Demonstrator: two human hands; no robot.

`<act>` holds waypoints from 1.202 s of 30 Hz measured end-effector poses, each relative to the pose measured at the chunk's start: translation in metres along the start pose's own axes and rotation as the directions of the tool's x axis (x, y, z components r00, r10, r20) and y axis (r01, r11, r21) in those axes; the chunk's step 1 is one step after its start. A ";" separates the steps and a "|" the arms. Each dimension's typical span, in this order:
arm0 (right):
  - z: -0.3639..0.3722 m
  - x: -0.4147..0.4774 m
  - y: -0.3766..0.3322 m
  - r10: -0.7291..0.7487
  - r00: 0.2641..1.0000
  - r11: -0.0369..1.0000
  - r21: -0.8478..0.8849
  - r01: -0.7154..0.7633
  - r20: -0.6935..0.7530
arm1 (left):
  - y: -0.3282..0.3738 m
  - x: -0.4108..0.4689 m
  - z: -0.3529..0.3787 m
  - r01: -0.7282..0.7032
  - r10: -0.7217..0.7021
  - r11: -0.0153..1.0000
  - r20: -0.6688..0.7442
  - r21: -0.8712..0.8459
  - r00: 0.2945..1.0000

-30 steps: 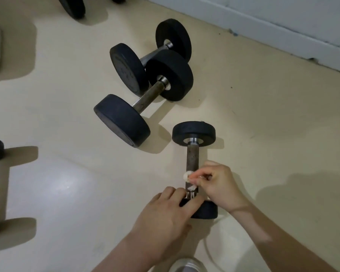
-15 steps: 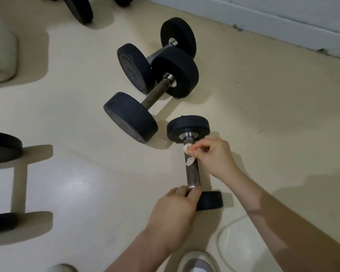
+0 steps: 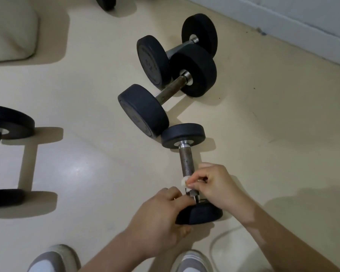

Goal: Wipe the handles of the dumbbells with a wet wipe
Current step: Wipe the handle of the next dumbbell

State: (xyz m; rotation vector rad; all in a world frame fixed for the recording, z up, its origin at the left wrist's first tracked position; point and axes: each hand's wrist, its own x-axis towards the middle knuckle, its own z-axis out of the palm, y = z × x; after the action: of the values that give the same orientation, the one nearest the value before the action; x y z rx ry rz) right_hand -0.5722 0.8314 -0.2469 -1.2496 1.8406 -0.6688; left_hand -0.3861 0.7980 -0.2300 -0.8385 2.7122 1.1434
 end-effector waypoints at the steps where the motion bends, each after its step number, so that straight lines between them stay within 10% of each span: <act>1: 0.000 0.007 -0.001 -0.011 1.000 1.000 -0.015 0.011 0.000 | 0.000 -0.001 -0.001 -0.002 0.002 1.000 -0.007 -0.020 1.000; 5: 0.003 0.051 -0.010 -0.068 0.964 0.997 -0.046 0.058 -0.258 | 0.004 0.000 -0.005 -0.006 0.006 0.989 0.004 0.151 1.000; 11: 0.000 -0.003 -0.001 0.019 1.000 1.000 0.019 -0.020 0.014 | 0.026 0.019 0.011 -0.083 0.066 0.891 0.054 0.446 0.996; 15: 0.000 0.038 -0.005 0.008 0.970 1.000 0.018 -0.004 -0.243 | 0.035 0.034 0.014 -0.152 0.142 0.834 0.060 0.530 0.988; 22: 0.039 0.003 -0.006 -0.149 0.970 0.984 -0.124 0.126 -0.191 | -0.020 -0.017 -0.009 -0.260 0.186 0.846 0.200 0.466 0.962; 26: 0.048 0.024 -0.008 -0.379 0.877 0.866 -0.447 0.224 -0.294 | -0.039 -0.034 -0.024 -0.158 0.087 0.877 0.174 0.454 0.981; 36: 0.088 0.023 -0.022 -0.488 0.805 0.833 -0.456 0.314 -0.337 | -0.099 -0.053 -0.073 0.085 -0.113 0.941 0.067 0.328 0.991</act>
State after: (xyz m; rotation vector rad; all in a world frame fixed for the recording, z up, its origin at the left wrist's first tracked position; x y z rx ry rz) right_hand -0.4917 0.8029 -0.2852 -1.9228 2.1588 -0.9200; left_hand -0.2801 0.7159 -0.2265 -0.8411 2.6483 0.6684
